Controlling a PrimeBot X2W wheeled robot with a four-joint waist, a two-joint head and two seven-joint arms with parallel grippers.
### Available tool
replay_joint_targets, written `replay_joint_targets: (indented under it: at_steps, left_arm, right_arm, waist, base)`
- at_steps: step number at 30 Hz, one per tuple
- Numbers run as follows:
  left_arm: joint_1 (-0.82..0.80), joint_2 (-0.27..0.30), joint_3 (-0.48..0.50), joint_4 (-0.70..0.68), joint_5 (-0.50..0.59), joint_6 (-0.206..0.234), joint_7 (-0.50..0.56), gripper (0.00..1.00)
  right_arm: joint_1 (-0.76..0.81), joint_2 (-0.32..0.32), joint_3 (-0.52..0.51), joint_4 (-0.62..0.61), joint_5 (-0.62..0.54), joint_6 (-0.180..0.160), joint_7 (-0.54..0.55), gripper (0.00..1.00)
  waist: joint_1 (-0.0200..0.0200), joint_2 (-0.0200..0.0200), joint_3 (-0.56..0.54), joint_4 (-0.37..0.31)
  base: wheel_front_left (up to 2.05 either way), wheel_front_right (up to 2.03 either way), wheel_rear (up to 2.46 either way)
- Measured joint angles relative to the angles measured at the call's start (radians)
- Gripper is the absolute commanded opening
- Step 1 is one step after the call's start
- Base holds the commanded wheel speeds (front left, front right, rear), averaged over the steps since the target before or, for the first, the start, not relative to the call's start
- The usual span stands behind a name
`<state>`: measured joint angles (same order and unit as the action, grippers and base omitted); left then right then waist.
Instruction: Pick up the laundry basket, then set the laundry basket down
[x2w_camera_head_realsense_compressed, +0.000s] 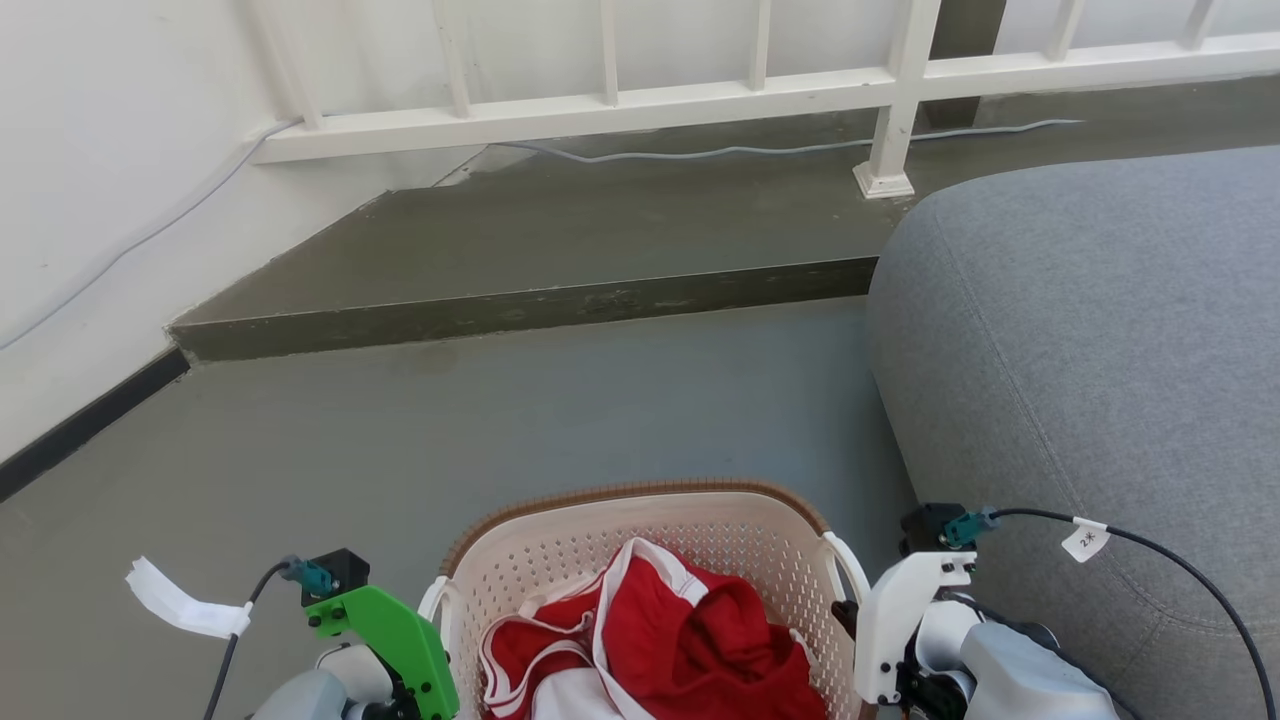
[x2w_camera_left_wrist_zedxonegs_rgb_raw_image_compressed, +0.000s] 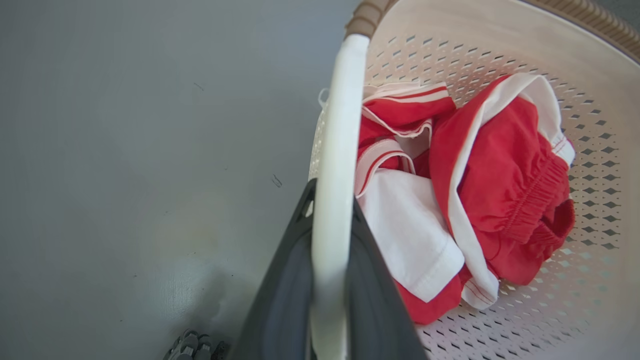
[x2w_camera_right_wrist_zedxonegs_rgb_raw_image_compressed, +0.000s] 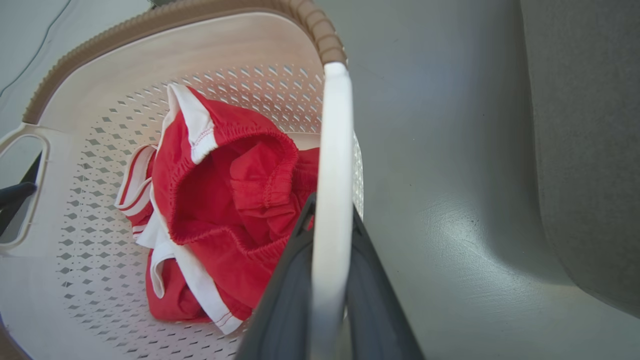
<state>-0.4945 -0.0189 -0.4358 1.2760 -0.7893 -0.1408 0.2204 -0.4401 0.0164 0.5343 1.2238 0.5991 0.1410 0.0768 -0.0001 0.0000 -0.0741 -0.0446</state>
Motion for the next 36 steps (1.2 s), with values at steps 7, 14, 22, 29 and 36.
replay_joint_targets:
  at_steps: [7, 14, 22, 29, 36]
  left_arm:
    - [0.000, 0.001, 0.000, 0.001, -0.006, 0.000, 0.000, 0.00]
    - [0.000, 0.002, 0.000, 0.001, -0.006, 0.000, 0.000, 0.00]
    - [0.000, 0.002, -0.001, 0.001, -0.006, 0.000, -0.001, 0.00]
    - [0.000, 0.002, -0.008, -0.001, -0.006, 0.000, -0.007, 0.00]
    - [0.000, 0.003, -0.011, -0.007, -0.010, 0.000, -0.010, 0.00]
  right_arm:
    - [0.000, 0.000, 0.006, 0.000, 0.004, 0.000, 0.000, 0.00]
    - [0.000, 0.000, 0.017, 0.000, 0.014, 0.000, 0.000, 0.00]
    - [-0.001, 0.000, 0.021, 0.001, 0.017, 0.000, -0.001, 0.00]
    - [-0.002, 0.000, 0.023, 0.005, 0.017, 0.000, -0.003, 0.00]
    - [-0.006, 0.000, 0.023, 0.008, 0.019, 0.000, -0.006, 0.00]
  waist:
    - [0.0000, 0.0000, 0.003, 0.003]
    - [0.0000, 0.0000, 0.009, 0.007]
    - [0.0000, 0.0000, 0.013, 0.010]
    - [0.0000, 0.0000, 0.020, 0.011]
    - [0.0001, 0.0000, 0.037, 0.010]
  base:
    - [0.00, 0.00, 0.00]
    - [0.00, 0.00, 0.00]
    - [0.00, 0.00, 0.00]
    - [0.00, 0.00, 0.00]
    - [0.00, 0.00, 0.00]
